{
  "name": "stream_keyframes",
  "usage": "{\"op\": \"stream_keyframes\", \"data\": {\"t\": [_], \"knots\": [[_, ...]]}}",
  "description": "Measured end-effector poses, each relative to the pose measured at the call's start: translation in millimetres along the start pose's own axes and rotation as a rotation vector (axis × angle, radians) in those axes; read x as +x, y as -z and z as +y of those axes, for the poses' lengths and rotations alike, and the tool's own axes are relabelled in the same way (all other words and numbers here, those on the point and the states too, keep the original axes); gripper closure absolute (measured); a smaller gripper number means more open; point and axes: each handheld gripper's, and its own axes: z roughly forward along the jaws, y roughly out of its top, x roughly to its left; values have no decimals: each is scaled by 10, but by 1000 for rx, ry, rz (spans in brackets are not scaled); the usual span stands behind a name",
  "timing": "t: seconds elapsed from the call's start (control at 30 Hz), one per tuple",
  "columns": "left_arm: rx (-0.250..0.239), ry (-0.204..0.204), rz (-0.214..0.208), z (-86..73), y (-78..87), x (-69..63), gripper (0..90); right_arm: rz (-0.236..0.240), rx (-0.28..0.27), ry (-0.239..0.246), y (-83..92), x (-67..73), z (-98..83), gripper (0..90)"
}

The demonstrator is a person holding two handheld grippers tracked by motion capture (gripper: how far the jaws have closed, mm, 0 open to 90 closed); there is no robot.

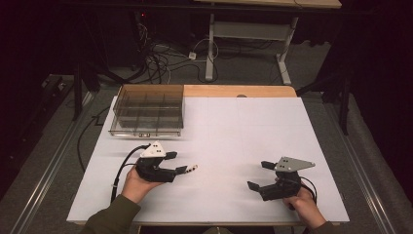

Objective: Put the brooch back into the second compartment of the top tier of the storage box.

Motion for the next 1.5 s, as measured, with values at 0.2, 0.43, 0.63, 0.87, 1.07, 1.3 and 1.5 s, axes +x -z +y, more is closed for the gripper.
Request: {"op": "stream_keyframes", "data": {"t": [0.2,0.43,0.63,0.87,1.07,1.3,1.5], "knots": [[9,-9,-10,12,-61,-20,356,-1,3,1,2,7,-7,85],[14,-11,-30,14,-138,-13,433,-8,6,0,5,7,-23,85],[22,-9,-35,17,-197,-7,488,-5,7,-4,9,6,-32,85],[57,-13,-29,4,-252,-2,560,-7,12,-1,2,19,-34,85],[66,-10,-37,5,-284,6,601,-7,10,-3,6,12,-40,85],[96,-25,-37,1,-330,9,675,-8,12,-4,8,7,-43,85],[99,-27,-44,9,-350,6,725,-8,12,-6,7,6,-45,85]]}}
